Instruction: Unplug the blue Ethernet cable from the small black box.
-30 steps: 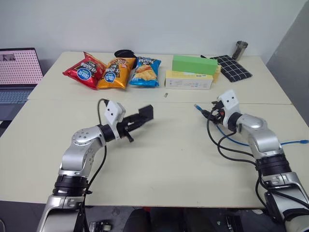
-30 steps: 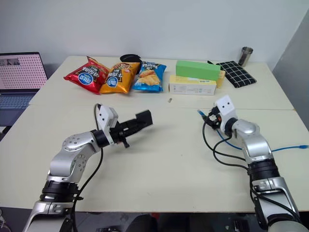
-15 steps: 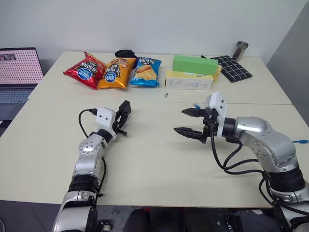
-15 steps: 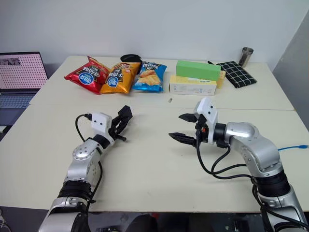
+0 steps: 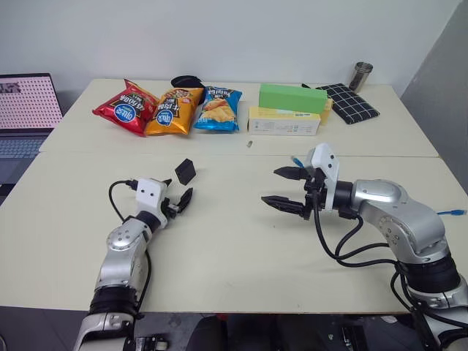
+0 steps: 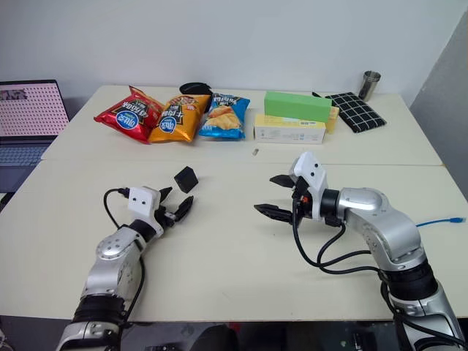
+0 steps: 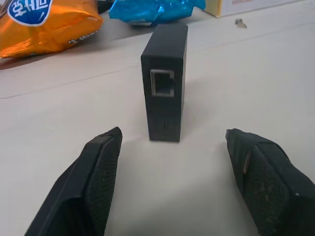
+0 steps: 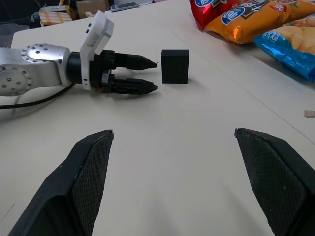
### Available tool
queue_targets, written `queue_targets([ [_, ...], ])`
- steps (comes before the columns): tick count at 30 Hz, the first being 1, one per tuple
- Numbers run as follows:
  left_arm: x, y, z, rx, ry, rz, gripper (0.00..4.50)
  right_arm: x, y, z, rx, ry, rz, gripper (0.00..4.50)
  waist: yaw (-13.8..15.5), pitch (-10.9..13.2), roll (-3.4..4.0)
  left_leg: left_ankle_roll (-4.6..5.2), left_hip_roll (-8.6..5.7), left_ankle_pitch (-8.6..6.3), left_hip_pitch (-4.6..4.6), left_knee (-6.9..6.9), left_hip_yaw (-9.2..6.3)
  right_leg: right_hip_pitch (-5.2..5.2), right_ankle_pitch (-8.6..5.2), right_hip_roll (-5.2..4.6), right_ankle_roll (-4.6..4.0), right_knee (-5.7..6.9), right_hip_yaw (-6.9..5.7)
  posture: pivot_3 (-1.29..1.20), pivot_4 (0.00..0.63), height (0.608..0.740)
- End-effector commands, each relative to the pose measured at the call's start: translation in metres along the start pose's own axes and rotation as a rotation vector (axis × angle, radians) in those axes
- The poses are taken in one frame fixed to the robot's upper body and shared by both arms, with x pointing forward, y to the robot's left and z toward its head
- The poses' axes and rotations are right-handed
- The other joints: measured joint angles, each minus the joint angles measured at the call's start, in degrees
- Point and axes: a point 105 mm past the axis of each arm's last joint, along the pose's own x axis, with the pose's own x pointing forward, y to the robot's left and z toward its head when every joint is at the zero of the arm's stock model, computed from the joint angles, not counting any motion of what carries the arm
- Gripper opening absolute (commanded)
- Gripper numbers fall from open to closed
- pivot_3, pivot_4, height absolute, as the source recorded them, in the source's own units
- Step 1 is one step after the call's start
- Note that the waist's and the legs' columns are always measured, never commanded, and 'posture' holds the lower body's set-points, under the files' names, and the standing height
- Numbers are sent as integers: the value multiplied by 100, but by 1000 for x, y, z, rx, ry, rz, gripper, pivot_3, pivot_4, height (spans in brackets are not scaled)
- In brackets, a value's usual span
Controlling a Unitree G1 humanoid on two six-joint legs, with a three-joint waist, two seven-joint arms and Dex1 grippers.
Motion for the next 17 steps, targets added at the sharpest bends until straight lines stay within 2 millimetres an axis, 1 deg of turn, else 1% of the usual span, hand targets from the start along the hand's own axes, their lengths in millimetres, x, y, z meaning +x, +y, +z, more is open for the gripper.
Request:
queue_targets([
  [1,-23,5,22,85,24,-81,3524,-17,-6,5,-2,-35,-57,4187,-2,-1,-1,0,0,0,0,0,-1,0,0,0,0,0,0,0,150,740],
  [4,-35,12,32,156,65,-125,3524,-34,-15,3,25,-35,-100,4187,15,1,1,1,-2,0,0,-1,0,1,0,-1,0,-1,2,0,150,740],
  [5,-38,14,39,163,67,-141,3524,-40,-17,1,24,-25,-107,4187,23,1,1,2,-3,-1,0,0,0,2,0,-2,0,-2,2,0,150,740],
  [7,-43,15,51,174,64,-182,3524,-50,-20,-2,21,-6,-119,4187,29,1,1,19,-4,-10,6,1,-4,13,0,-3,0,-6,-1,0,150,740],
  [11,-51,15,70,207,76,-267,3524,-66,-25,-5,15,27,-143,4187,15,2,3,20,-3,-11,7,-5,-4,12,0,-1,0,-10,-3,0,150,740],
  [14,-54,16,80,207,79,-310,3524,-72,-27,-6,15,40,-150,4187,13,3,5,20,-2,-11,7,-6,-3,11,0,0,0,-9,-3,0,150,740],
  [17,-53,14,87,185,66,-337,3524,-73,-28,-8,13,46,-158,4187,14,3,5,20,-2,-11,8,-6,-4,12,0,1,0,-8,-2,0,150,740],
])
